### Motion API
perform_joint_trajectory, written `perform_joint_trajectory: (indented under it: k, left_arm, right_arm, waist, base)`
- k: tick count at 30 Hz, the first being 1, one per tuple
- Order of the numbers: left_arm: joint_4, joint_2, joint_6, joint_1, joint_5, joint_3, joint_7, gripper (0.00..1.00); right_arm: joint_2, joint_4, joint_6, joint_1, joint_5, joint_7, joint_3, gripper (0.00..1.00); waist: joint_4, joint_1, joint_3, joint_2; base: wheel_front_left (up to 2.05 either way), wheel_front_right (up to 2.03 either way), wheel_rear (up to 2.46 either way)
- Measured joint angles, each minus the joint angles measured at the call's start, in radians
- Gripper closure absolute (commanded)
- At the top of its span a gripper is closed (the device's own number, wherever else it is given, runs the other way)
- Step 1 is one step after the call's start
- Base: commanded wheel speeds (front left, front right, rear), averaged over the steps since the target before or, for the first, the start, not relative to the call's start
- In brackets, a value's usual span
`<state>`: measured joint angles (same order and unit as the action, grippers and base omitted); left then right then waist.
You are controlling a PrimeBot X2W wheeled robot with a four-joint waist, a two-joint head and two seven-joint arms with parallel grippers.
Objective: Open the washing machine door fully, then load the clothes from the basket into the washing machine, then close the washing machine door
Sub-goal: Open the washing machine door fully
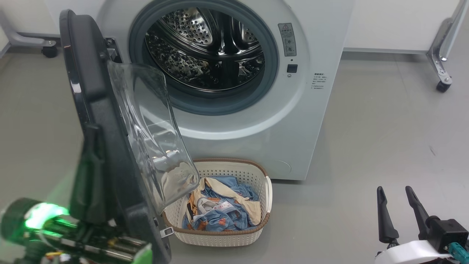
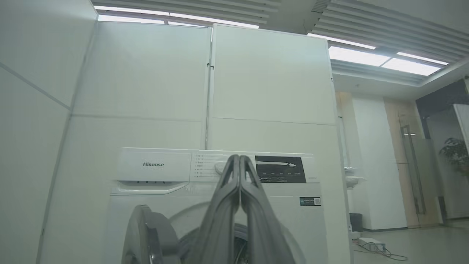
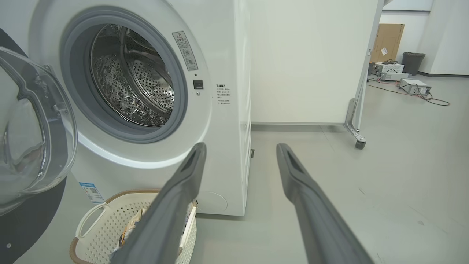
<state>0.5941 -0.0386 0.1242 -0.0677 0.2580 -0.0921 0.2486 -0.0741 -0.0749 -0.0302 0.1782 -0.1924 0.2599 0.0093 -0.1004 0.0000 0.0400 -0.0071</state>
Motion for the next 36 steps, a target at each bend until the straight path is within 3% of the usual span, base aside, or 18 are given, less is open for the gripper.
perform_joint_trajectory:
  k: [6, 9, 14, 26, 36]
  left_arm:
    - [-0.032, -0.009, 0.0, -0.088, 0.105, -0.241, -0.12, 1.0]
    - [-0.089, -0.013, -0.001, -0.163, 0.209, -0.33, -0.194, 1.0]
    - [-0.138, -0.017, -0.012, -0.228, 0.369, -0.401, -0.273, 1.0]
    - [-0.198, -0.043, -0.093, -0.206, 0.228, -0.262, -0.355, 1.0]
    - [-0.211, -0.041, -0.161, -0.181, 0.173, -0.218, -0.368, 1.0]
  right_arm:
    - [0.013, -0.011, -0.022, 0.0, 0.011, 0.0, 0.01, 0.0]
    - [0.015, -0.013, -0.022, 0.0, 0.013, 0.0, 0.007, 0.0]
    - [0.018, -0.015, -0.03, -0.001, 0.018, 0.0, 0.003, 0.0]
    - [0.029, -0.024, -0.041, -0.003, 0.027, 0.0, -0.01, 0.0]
    - [0.033, -0.027, -0.048, -0.004, 0.028, 0.0, -0.039, 0.0]
  waist:
    - [-0.02, 0.0, -0.004, 0.0]
    - [-0.022, 0.0, -0.008, 0.0]
    - [-0.027, 0.0, -0.021, 0.0]
    - [-0.022, 0.0, -0.038, 0.0]
    - [-0.022, 0.0, -0.05, 0.0]
  base:
    - [0.0, 0.0, 0.0]
    - [0.0, 0.0, 0.0]
    - [0.0, 0.0, 0.0]
    - [0.0, 0.0, 0.0]
    - [0.0, 0.0, 0.0]
